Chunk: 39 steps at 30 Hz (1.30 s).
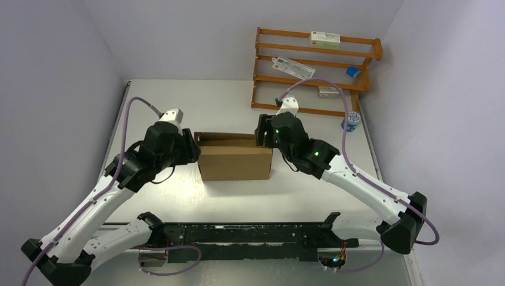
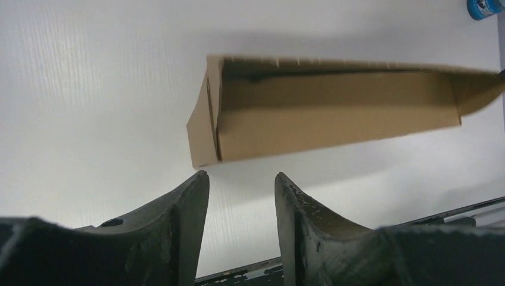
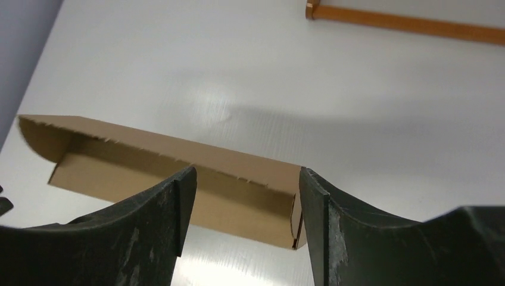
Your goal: Fold the paper box
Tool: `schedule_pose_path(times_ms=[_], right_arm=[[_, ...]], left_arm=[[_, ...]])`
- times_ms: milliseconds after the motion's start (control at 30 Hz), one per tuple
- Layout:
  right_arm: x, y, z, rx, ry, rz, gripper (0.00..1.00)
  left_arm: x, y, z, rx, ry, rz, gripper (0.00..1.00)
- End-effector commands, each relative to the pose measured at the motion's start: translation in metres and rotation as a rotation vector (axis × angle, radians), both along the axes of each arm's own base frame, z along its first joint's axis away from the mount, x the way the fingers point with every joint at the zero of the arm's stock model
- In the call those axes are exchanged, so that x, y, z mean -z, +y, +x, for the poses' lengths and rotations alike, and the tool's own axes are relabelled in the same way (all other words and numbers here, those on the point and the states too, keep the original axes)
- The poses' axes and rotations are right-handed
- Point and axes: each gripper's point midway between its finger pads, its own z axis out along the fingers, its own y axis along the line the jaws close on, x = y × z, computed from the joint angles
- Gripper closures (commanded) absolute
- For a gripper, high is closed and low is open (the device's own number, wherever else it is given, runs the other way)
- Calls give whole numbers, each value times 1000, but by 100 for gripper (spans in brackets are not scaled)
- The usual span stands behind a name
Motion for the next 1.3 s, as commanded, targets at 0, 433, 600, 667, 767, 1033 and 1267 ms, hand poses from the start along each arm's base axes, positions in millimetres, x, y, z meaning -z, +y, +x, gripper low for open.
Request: schedule_pose_path(times_ms=[0,433,600,667,767,1033,1267], right_arm=[[-36,-8,9,-8,-87,-20,32],[-33,81,27,-394,-133,-79,37],[-15,102,26,-486,-86,-99,44],[0,109,20,-530,-46,-96,48],[18,110,13,-546,-14,-109,51],[59,104,-8,-604,41,-154,59],[77,99,-14,-612,43,-193,59]], left_arm=[[-5,7,-14,1,0,-19,53],[22,2,-18,-19,-28,-122,60],[37,-9,-16,30,-1,-119,66],[43,-13,-15,39,9,-121,68],[51,-20,-15,57,23,-144,73],[61,-26,-7,46,34,-150,79],[66,-20,-1,7,10,-135,80]])
